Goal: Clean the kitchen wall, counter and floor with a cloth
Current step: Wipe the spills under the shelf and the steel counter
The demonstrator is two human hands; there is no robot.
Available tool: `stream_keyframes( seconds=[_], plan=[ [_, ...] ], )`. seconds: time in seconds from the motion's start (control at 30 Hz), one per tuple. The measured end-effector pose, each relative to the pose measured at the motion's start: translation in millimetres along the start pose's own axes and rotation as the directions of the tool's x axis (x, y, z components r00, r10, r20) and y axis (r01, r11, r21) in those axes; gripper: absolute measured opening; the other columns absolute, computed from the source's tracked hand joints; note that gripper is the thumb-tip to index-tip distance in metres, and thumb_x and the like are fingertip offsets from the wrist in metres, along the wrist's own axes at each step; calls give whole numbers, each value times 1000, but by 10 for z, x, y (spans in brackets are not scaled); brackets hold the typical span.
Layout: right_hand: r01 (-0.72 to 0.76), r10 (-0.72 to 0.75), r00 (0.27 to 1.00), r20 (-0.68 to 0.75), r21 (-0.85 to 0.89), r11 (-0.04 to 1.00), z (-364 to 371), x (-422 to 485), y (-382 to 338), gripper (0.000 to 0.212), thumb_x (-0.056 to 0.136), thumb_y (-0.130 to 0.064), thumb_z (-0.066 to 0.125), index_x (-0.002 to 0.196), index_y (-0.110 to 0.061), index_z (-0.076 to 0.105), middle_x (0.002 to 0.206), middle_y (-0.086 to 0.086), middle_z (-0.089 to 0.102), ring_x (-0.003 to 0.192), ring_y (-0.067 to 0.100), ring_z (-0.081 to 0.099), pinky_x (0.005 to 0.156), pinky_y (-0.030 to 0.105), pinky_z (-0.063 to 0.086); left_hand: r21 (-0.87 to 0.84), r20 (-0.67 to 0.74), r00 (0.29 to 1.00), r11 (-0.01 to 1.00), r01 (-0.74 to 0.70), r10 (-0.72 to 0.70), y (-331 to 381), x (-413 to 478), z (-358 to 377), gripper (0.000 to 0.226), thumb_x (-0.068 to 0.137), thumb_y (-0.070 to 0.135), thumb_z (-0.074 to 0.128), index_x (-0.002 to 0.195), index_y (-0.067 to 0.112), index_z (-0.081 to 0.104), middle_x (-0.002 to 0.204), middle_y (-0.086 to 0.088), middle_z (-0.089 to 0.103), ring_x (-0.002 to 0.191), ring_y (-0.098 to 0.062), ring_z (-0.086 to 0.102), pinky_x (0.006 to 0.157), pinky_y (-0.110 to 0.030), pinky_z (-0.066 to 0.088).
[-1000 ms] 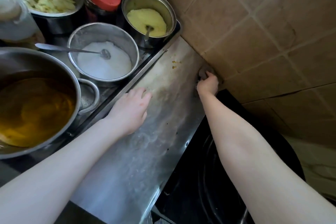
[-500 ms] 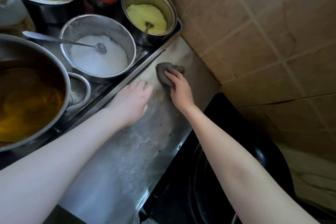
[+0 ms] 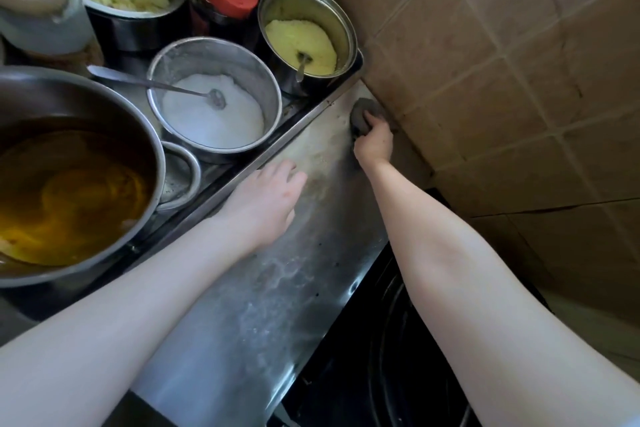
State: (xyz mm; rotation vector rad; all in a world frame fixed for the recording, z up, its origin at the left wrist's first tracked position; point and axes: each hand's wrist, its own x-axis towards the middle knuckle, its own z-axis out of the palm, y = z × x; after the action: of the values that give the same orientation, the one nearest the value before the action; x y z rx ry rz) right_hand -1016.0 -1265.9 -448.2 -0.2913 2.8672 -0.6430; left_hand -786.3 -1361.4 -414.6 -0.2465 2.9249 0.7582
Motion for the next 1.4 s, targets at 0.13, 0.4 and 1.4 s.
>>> stream_keyframes(
  seconds=[0.13, 0.4, 1.4],
  plan=[
    [198, -195, 977, 91, -20, 980, 9, -307, 79, 58, 84, 8, 43, 137, -16, 48, 151, 6, 34, 140, 25, 28, 112, 25, 18, 2, -11, 1000, 1000, -3, 3, 11, -55, 25, 39, 93, 19, 46, 130, 12, 39, 139, -8, 34, 125, -27, 36, 100, -34, 33],
    [259, -259, 962, 83, 14, 966, -39, -864, 532, 53, 83, 9, 46, 130, -14, 57, 145, 5, 43, 135, 20, 36, 109, 19, 22, 2, -2, 1000, 1000, -8, 8, 32, -119, 17, 42, 93, 18, 46, 134, 11, 38, 141, -10, 34, 126, -30, 36, 101, -34, 33],
    [359, -347, 925, 158, -54, 932, 612, -2469, 118, 56, 76, 8, 53, 126, -15, 60, 139, 12, 50, 120, 36, 47, 103, 43, 40, 59, 78, 994, 995, -77, 73, -303, -1374, 83, 43, 64, 4, 75, 106, 2, 62, 112, -21, 61, 95, -40, 62, 73, -41, 55]
  ],
)
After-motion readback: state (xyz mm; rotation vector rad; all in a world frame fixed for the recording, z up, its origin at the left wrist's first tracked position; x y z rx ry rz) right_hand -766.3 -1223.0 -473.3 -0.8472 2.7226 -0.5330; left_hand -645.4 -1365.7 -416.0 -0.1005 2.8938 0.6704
